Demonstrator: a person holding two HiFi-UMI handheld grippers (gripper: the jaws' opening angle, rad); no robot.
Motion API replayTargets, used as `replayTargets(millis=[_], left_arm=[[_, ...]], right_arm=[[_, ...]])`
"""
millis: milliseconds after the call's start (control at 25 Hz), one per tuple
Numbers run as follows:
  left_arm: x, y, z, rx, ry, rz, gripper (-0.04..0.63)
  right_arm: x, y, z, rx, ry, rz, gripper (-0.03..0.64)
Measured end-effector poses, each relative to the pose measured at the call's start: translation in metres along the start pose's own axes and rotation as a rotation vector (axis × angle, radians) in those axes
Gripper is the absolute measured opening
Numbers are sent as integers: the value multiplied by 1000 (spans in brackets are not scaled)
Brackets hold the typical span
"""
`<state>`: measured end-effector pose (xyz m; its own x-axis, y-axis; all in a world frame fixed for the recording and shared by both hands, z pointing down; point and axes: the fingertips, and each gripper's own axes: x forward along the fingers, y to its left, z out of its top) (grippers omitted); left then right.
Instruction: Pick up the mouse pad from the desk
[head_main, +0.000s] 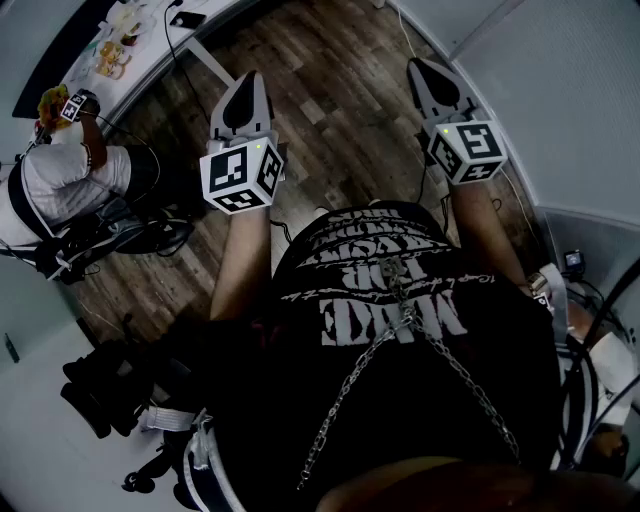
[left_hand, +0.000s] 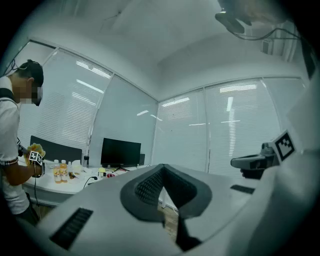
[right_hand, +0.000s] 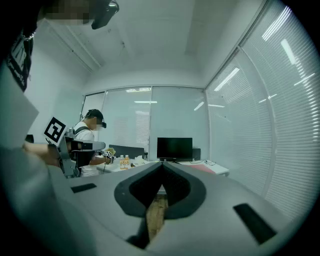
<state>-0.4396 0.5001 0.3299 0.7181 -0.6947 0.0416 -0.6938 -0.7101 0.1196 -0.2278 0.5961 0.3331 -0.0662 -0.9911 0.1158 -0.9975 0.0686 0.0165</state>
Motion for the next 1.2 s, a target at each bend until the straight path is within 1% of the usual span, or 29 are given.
replayTargets(millis=[120,200,320,440,600,800,960,1200], left_arm=[[-9,9,-6,0,3,-17,6],[-11,19,-14,-14,15,-16,6],[-9,34,-24,-52,29,-2,6],[1,40,-30,-63,32,-3,6],[27,45,-38,-68,64,-7,6],[74,46,-34,-41,74,-15,6],[109,49,-32,-31,73,8,6],[161,45,-26,-30,64,43,6]], right_arm=[[-2,12,-4,-9,4,-17,0],[-1,16,-8,-10,13,-28,0],[3,12,-16,0,33,-35,0],[9,3,-19,-7,39,-42,0],[28,-10,-18,12,31,-37,0],[62,-42,-14,22,9,-32,0],[90,-72,-13,22,3,-20,0],[129,-114,-8,27,12,31,0]])
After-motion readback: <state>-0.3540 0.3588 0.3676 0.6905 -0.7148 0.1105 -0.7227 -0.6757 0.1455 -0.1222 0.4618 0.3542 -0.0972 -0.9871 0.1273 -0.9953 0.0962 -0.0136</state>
